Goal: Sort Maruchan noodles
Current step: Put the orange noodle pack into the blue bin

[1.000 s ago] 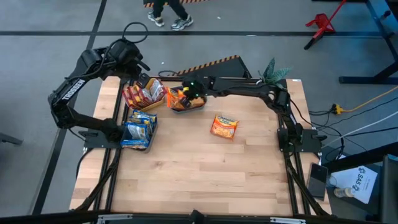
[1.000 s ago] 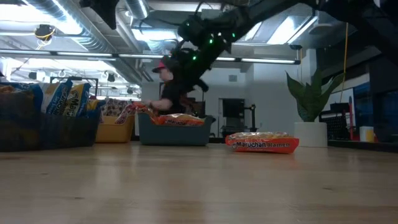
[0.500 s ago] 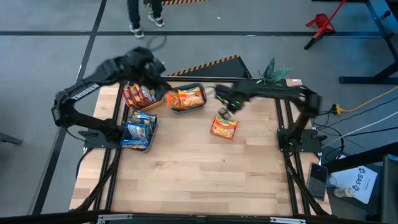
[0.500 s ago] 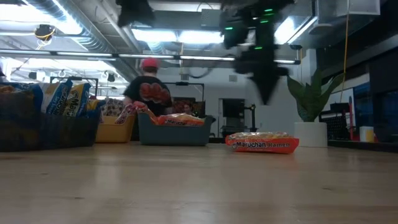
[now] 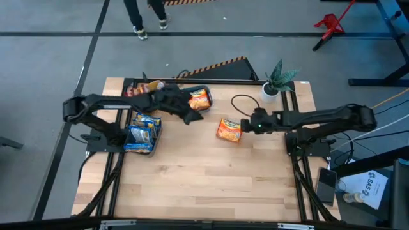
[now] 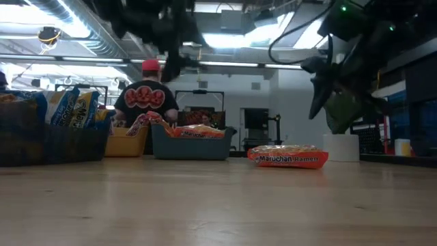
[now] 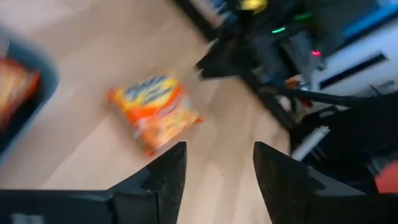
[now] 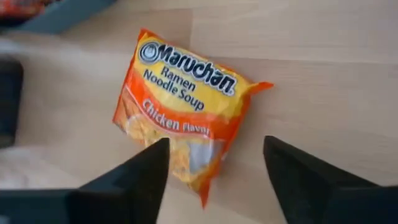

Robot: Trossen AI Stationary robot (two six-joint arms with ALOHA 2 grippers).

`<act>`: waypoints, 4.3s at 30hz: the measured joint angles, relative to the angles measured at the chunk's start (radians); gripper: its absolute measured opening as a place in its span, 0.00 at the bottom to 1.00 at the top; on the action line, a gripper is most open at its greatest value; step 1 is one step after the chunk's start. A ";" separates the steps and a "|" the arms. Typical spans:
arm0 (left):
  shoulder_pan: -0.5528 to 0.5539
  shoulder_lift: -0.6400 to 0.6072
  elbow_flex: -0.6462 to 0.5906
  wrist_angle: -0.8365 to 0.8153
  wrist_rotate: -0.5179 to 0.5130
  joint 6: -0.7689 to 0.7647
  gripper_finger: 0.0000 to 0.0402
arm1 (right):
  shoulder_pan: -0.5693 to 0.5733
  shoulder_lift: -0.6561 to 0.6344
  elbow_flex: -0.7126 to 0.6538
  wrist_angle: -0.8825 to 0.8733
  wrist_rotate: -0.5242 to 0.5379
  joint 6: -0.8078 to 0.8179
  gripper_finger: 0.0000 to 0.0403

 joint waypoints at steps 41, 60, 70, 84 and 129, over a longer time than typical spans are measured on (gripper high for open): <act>-0.107 0.492 -0.027 0.348 -0.201 -0.264 0.57 | 0.021 0.374 -0.042 0.509 0.004 -0.119 0.68; -0.136 0.503 -0.027 0.266 -0.262 -0.342 0.70 | 0.021 0.448 -0.029 0.638 -0.043 -0.144 0.68; -0.128 0.583 -0.023 0.373 -0.162 -0.415 0.70 | 0.021 0.539 0.085 0.654 -0.074 -0.233 0.68; -0.125 0.577 -0.025 0.402 -0.046 -0.402 0.59 | 0.021 0.544 0.099 0.620 -0.143 -0.278 0.68; 0.231 0.042 -0.024 0.277 0.297 -0.570 0.55 | -0.238 0.427 0.555 0.331 -0.397 -0.879 0.25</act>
